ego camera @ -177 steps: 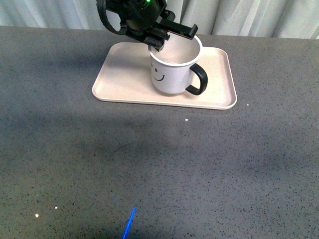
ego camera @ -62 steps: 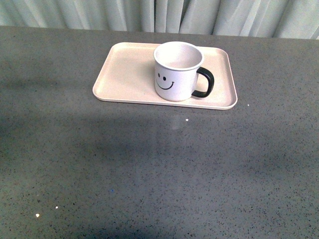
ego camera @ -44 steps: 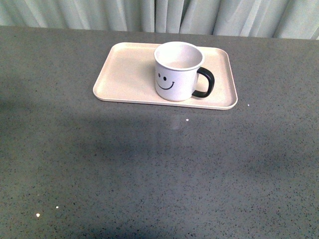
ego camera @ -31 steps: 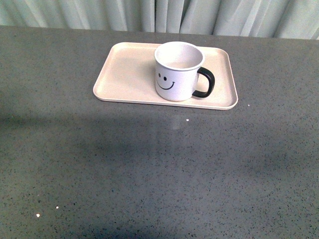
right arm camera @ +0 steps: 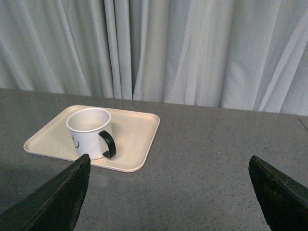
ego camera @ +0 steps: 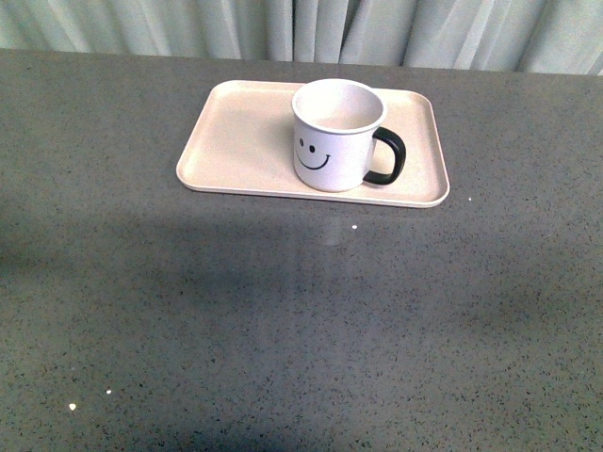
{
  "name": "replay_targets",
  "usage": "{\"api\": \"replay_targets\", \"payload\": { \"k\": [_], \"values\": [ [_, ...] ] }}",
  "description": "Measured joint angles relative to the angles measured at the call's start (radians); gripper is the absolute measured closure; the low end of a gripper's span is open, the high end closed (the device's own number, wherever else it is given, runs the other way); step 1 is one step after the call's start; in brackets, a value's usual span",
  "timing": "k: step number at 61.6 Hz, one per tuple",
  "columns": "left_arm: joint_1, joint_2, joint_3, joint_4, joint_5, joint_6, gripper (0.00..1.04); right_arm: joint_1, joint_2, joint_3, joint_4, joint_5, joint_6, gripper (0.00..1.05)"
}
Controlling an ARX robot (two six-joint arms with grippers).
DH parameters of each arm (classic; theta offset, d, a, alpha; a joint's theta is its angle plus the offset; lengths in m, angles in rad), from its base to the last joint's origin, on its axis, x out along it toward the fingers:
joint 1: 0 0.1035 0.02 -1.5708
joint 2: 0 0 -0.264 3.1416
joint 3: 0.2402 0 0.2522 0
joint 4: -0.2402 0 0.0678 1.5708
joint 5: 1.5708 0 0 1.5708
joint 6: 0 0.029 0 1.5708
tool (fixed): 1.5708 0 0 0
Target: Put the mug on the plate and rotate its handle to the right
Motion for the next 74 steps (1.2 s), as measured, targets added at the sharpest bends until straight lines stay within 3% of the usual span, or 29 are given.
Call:
{"api": "replay_targets", "payload": {
  "k": [24, 25, 40, 46, 69, 74],
  "values": [
    [0.0, -0.238, 0.0, -0.222, 0.0, 0.0, 1.03, 0.0, 0.0, 0.0, 0.0, 0.0, 0.0, 0.09],
    [0.0, -0.403, 0.0, -0.384, 0.0, 0.0, 1.03, 0.0, 0.0, 0.0, 0.0, 0.0, 0.0, 0.09],
    [0.0, -0.468, 0.0, -0.45, 0.0, 0.0, 1.03, 0.0, 0.0, 0.0, 0.0, 0.0, 0.0, 0.09],
    [0.0, -0.595, 0.0, -0.606, 0.0, 0.0, 1.03, 0.0, 0.0, 0.0, 0.0, 0.0, 0.0, 0.09],
    [0.0, -0.623, 0.0, -0.621, 0.0, 0.0, 1.03, 0.0, 0.0, 0.0, 0.0, 0.0, 0.0, 0.09],
    [0.0, -0.623, 0.0, -0.621, 0.0, 0.0, 0.9, 0.0, 0.0, 0.0, 0.0, 0.0, 0.0, 0.09]
  ]
}}
